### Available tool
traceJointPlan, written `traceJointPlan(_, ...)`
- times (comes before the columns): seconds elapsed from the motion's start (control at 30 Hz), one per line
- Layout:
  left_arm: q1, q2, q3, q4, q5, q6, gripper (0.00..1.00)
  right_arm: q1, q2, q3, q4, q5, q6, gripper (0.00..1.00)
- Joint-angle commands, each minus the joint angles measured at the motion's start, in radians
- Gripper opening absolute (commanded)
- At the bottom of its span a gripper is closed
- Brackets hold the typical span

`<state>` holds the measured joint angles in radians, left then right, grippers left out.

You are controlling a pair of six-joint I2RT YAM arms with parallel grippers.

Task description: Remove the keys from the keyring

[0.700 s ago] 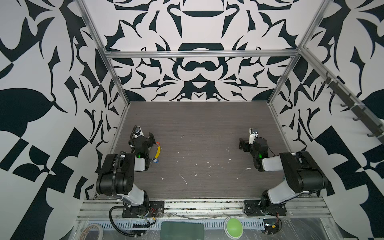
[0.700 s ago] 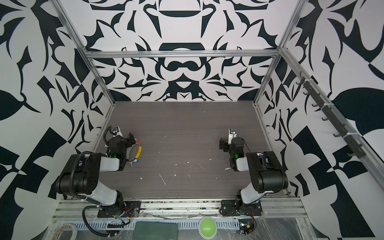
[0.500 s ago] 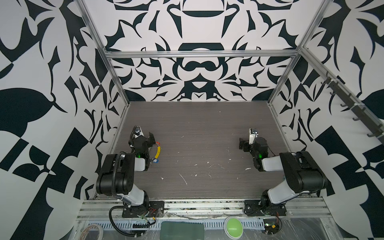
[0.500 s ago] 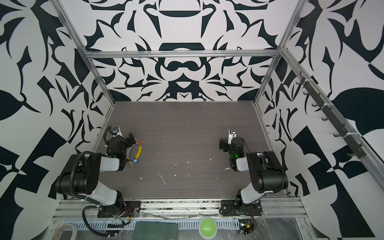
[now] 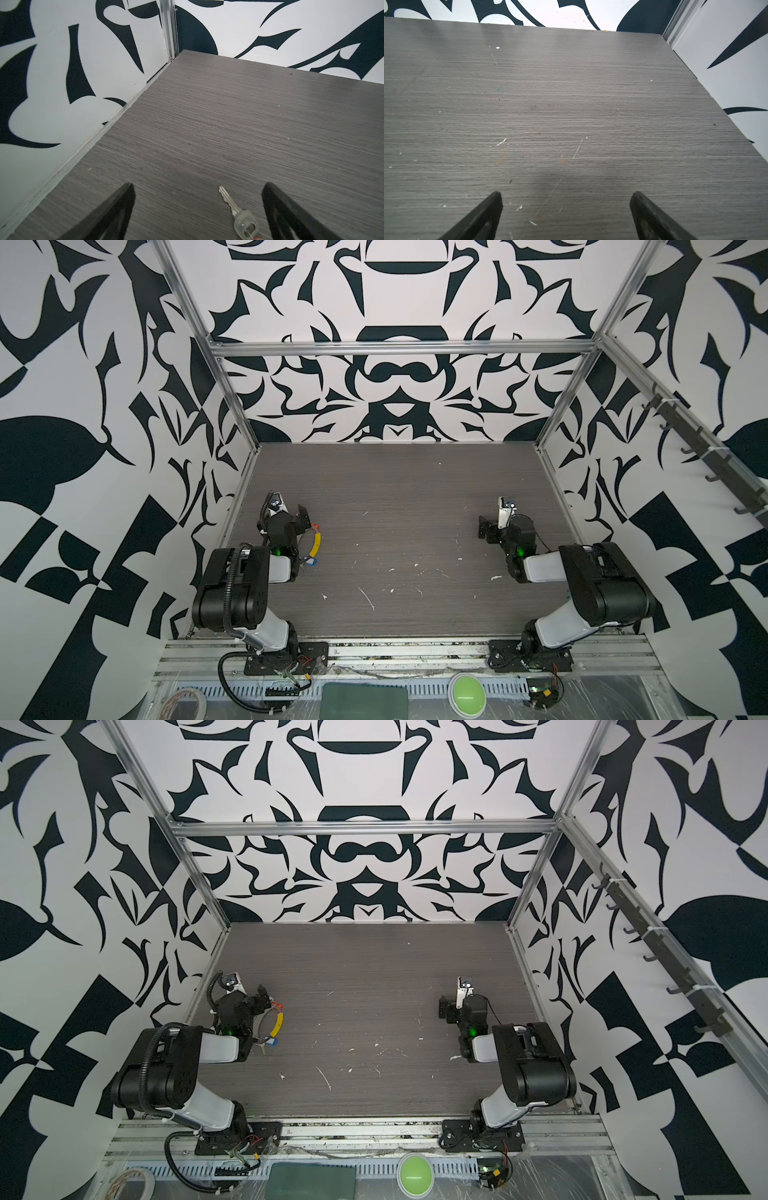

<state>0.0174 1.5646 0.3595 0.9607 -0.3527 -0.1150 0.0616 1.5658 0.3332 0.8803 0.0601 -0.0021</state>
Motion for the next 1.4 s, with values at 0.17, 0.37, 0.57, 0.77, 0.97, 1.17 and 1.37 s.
traceJointPlan(0.17,0.002,0.003,-0.007,0.023,0.003,-0.008,0.99,0.006,-0.018,0.020,0.027,0.011,-0.004,1.00)
traceJointPlan(0.37,0.002,0.003,-0.007,0.023,0.003,-0.007,0.99,0.006,-0.018,0.020,0.027,0.009,-0.005,1.00)
traceJointPlan(0.57,0.002,0.003,-0.007,0.023,0.003,-0.007,0.99,0.006,-0.015,0.025,0.023,0.017,-0.007,1.00)
traceJointPlan(0.77,-0.006,-0.033,-0.028,0.039,-0.030,-0.017,0.99,0.004,-0.059,0.020,0.000,0.034,0.010,1.00)
traceJointPlan(0.97,-0.058,-0.233,0.035,-0.241,-0.110,0.006,0.99,0.042,-0.175,0.133,-0.313,0.084,0.013,1.00)
traceJointPlan(1.17,-0.060,-0.426,0.098,-0.419,-0.180,-0.213,0.99,0.160,-0.285,0.153,-0.349,0.353,0.014,1.00)
traceJointPlan(1.37,-0.020,-0.564,0.107,-0.546,-0.128,-0.677,0.99,0.165,-0.310,0.222,-0.403,0.351,0.372,1.00)
